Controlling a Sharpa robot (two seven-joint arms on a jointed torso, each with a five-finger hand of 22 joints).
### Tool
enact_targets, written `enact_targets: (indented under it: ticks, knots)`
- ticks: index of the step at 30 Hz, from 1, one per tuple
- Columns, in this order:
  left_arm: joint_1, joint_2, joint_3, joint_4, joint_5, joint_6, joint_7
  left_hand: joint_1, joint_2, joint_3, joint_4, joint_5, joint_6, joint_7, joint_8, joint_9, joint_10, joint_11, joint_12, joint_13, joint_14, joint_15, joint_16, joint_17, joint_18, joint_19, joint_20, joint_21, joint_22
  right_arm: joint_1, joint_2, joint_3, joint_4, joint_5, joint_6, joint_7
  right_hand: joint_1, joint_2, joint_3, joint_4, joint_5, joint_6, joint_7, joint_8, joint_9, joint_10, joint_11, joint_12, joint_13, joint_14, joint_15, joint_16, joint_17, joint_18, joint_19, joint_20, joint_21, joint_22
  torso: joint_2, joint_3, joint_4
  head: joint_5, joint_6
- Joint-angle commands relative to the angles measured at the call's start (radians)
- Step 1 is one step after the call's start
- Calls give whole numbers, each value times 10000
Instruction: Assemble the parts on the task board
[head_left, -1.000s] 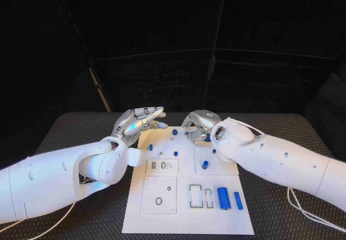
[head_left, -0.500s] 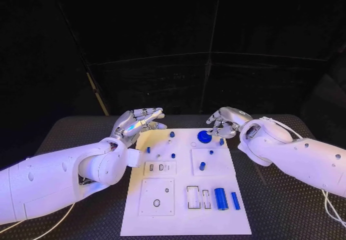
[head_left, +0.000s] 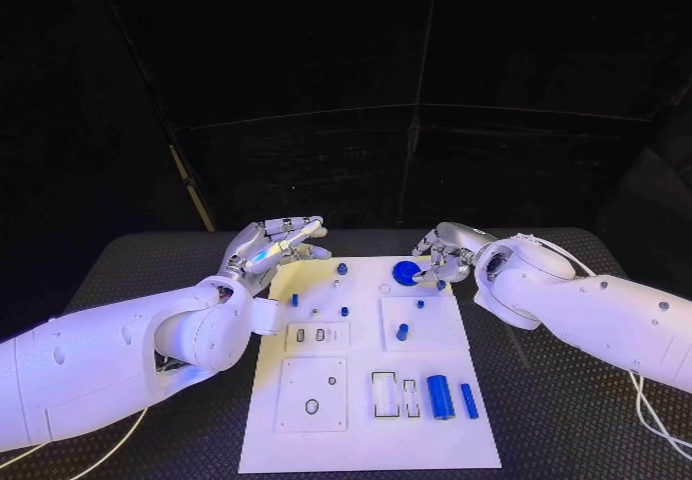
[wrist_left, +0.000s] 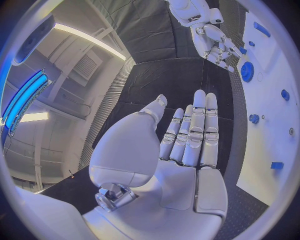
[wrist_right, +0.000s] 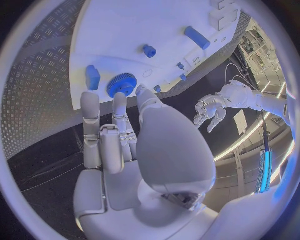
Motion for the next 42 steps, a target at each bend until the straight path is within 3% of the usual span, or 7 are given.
enact_targets:
  ticks: [1, 6, 11, 27, 42]
  knots:
    - [13, 29, 8, 17, -25, 155, 35, 14, 107, -12, -67, 49, 25, 215, -59, -11, 0, 36, -13, -7, -51, 31, -11, 9, 35, 26, -15, 47, 5, 20, 196, 9, -219, 113, 237, -361, 157, 1, -67, 238, 50, -78, 28, 89, 14, 276, 28, 1371, 1418, 652, 69, 105, 470, -179, 103, 7, 91, 120, 14, -10, 6, 17, -23]
    - [13, 38, 7, 14, -25, 162, 29, 14, 107, -12, -67, 49, 25, 215, -59, -11, 0, 36, -13, -7, -51, 31, -11, 9, 35, 26, -15, 47, 5, 18, 475, 8, -484, 55, 132, -493, 47, 195, -149, 204, 56, 59, 22, 317, 34, 1830, 87, 5353, 5732, 805, 121, 466, 1301, -278, 459, 25, 534, 789, 7, -14, 3, 18, -51]
    - [13, 42, 7, 8, -25, 171, 29, 14, 107, -12, -67, 49, 25, 215, -59, -11, 0, 36, -13, -7, -51, 31, -11, 9, 35, 26, -15, 47, 5, 16, 655, 7, -654, -27, 137, -536, -30, 280, -191, 182, 59, 84, 70, 435, 22, 2299, 121, 6477, 7033, 848, 144, 579, 1567, -437, 870, 88, 1068, 1635, 2, -10, -6, 18, -74]
    - [13, 64, 6, -6, -25, 185, 24, 14, 107, -12, -67, 49, 25, 215, -59, -11, 0, 36, -13, -7, -51, 31, -11, 9, 35, 26, -15, 47, 5, 12, 870, 3, -861, -365, 714, -522, 1, 382, -194, 71, 68, 130, 84, 536, 15, 2618, 144, 7034, 7710, 916, 176, 714, 1914, -500, 1028, 116, 1351, 2054, -4, -1, -12, 21, -122]
    - [13, 64, 6, -16, -25, 205, 26, 5, 111, -4, -77, 48, 38, 209, -64, -9, 12, 34, -25, -6, -53, 31, -26, 19, 35, 18, -13, 49, 3, 9, 986, -2, -1030, -936, 891, -546, 90, 410, -163, -9, 66, 108, 97, 546, 6, 2554, 157, 7003, 7672, 915, 191, 719, 1922, -507, 1021, 130, 1389, 2102, 0, 2, -4, 41, -197]
